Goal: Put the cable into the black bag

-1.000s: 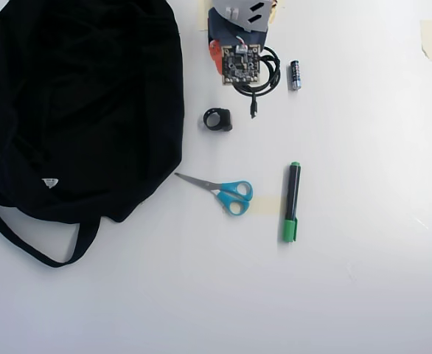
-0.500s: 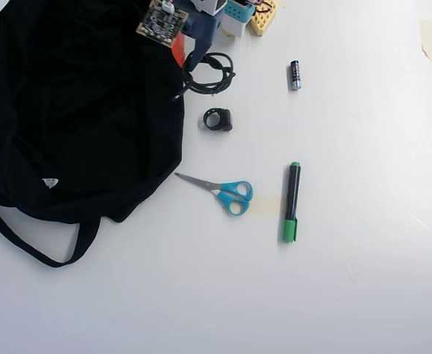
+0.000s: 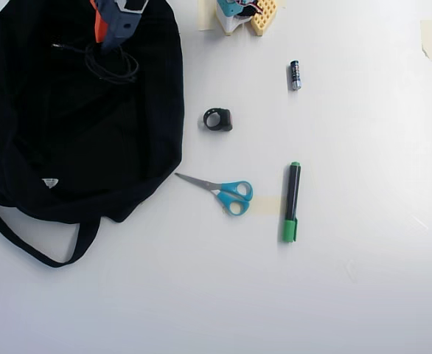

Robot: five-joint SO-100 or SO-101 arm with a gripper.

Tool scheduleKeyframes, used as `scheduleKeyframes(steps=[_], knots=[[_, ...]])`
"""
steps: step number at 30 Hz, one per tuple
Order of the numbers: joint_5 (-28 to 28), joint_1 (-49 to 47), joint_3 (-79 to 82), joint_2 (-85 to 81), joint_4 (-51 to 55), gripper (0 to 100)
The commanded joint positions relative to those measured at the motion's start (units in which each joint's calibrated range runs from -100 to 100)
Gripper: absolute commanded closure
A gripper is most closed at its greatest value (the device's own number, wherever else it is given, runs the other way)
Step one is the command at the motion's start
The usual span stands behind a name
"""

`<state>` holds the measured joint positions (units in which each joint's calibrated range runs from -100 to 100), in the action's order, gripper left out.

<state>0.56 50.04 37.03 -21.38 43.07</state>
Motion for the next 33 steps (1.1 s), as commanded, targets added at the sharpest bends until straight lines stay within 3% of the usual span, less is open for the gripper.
scheduleKeyframes(steps=[1,5,8,10,13,14,15,18,21,23,26,29,33], knots=[[0.2,3.5,-13.7,13.7,-3.2,98],[-0.1,4.3,-25.4,27.9,-3.2,97],[-0.4,4.2,-26.4,29.6,-2.9,84],[-1.3,3.9,-25.8,29.4,-2.6,81],[-1.1,1.9,-26.5,28.2,2.6,83],[-1.0,0.9,-26.5,27.4,3.7,86],[-0.9,-0.7,-26.0,24.7,4.0,97],[2.4,-7.9,-25.4,16.6,13.9,98],[2.0,-17.0,-23.6,5.9,23.0,98],[2.1,-24.6,-19.1,1.6,29.7,98],[2.2,-36.3,-12.5,-4.3,30.2,98],[2.1,-45.6,3.1,-17.5,25.9,98],[2.1,-47.5,20.7,-29.1,17.6,98]])
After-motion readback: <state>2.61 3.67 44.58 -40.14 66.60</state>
